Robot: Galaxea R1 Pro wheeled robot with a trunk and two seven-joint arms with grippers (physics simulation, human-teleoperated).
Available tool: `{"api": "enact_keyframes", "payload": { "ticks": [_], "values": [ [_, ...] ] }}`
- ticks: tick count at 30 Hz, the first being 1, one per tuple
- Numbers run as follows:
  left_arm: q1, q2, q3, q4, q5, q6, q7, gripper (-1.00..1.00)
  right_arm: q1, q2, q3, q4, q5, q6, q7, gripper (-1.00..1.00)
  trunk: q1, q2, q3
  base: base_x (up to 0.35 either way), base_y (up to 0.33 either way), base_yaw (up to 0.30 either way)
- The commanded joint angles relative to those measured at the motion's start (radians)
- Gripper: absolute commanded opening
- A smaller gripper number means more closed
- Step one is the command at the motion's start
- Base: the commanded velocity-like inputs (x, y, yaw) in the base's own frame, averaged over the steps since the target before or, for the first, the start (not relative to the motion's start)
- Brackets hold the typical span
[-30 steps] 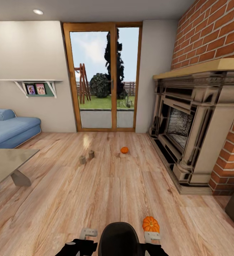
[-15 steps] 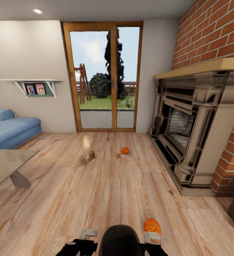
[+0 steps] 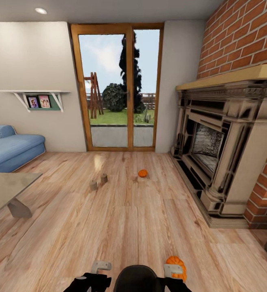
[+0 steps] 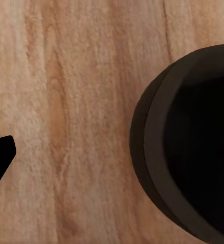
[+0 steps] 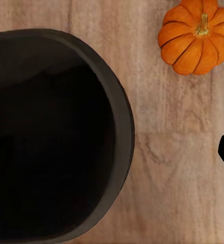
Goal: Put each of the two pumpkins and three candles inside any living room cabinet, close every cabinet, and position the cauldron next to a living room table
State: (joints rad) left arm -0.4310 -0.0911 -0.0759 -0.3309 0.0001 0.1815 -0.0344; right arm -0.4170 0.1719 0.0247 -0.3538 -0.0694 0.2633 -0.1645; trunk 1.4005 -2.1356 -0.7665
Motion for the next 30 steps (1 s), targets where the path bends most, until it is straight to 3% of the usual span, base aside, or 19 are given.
{"api": "enact_keyframes", "payload": {
  "ticks": [1,19,30],
  "values": [
    [0.000,0.000,-0.004,-0.003,0.000,0.005,-0.001,1.00,0.000,0.000,0.003,-0.002,-0.007,0.005,-0.006,1.00,0.000,0.000,-0.001,0.103,0.000,0.000],
    [0.000,0.001,-0.002,-0.005,0.001,0.004,0.000,1.00,0.000,0.000,0.003,-0.002,-0.007,0.005,-0.006,1.00,0.000,0.000,-0.001,0.042,0.013,0.000],
    [0.000,0.000,-0.002,-0.004,0.002,0.004,0.000,1.00,0.000,0.001,0.003,-0.002,-0.007,0.005,-0.005,1.00,0.042,-0.077,-0.036,0.000,0.000,0.000]
  ]
}}
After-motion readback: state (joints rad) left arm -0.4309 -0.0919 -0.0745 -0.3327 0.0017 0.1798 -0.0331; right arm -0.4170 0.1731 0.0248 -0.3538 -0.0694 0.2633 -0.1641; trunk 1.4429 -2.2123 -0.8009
